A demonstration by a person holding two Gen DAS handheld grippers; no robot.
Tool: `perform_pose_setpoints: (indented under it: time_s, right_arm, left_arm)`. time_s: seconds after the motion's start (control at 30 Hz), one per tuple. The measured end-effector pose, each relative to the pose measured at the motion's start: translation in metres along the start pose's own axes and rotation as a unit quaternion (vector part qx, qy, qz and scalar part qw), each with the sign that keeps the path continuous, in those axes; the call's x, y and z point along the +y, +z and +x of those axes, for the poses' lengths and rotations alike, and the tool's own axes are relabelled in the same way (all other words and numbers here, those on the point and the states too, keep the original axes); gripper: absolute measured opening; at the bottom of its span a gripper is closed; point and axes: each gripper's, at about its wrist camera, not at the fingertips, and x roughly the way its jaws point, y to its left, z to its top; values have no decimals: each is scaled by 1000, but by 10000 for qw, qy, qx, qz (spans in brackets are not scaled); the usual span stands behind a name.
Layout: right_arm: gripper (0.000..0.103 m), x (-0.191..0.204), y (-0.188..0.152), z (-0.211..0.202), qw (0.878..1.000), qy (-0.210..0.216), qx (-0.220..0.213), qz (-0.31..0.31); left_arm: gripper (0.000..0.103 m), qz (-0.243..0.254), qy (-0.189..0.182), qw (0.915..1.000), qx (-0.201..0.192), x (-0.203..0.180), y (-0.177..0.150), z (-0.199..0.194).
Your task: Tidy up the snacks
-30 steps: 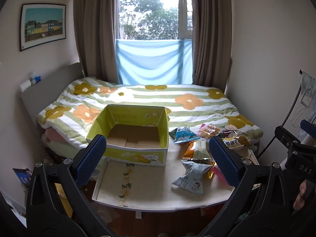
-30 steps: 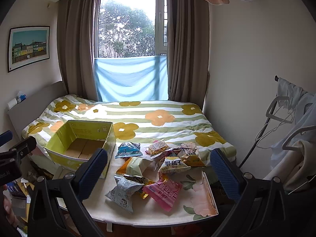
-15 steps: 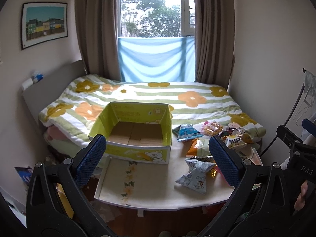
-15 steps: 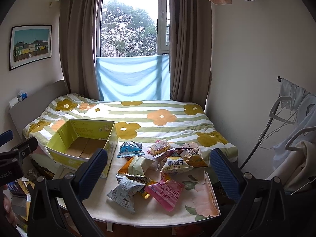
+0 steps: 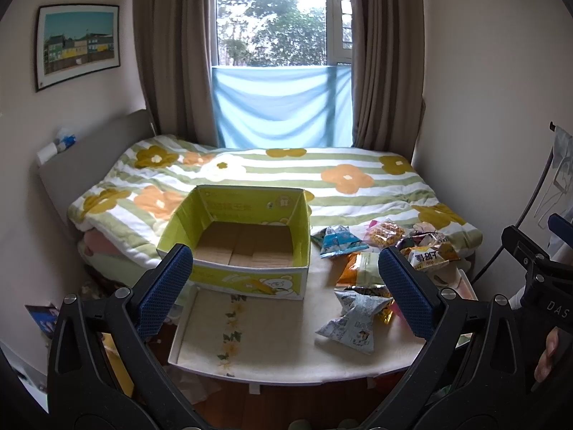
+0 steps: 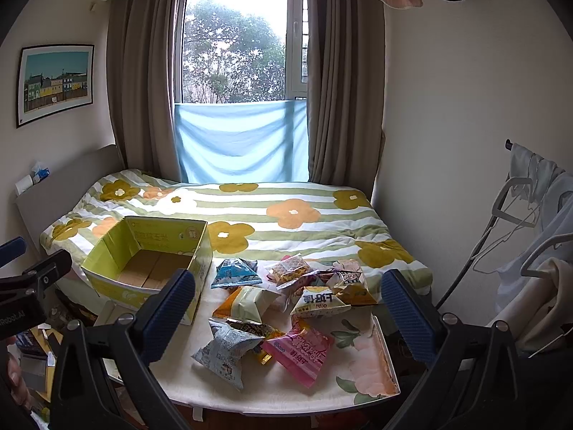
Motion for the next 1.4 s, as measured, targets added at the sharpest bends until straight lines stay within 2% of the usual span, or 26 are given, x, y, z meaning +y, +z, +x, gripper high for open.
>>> perform_pose_setpoints:
  time_s: [1.4]
  right_arm:
    - [103,9,0,15,9999,0,135,46]
  left_arm:
    - [103,193,29,9998,90,0,-2,19]
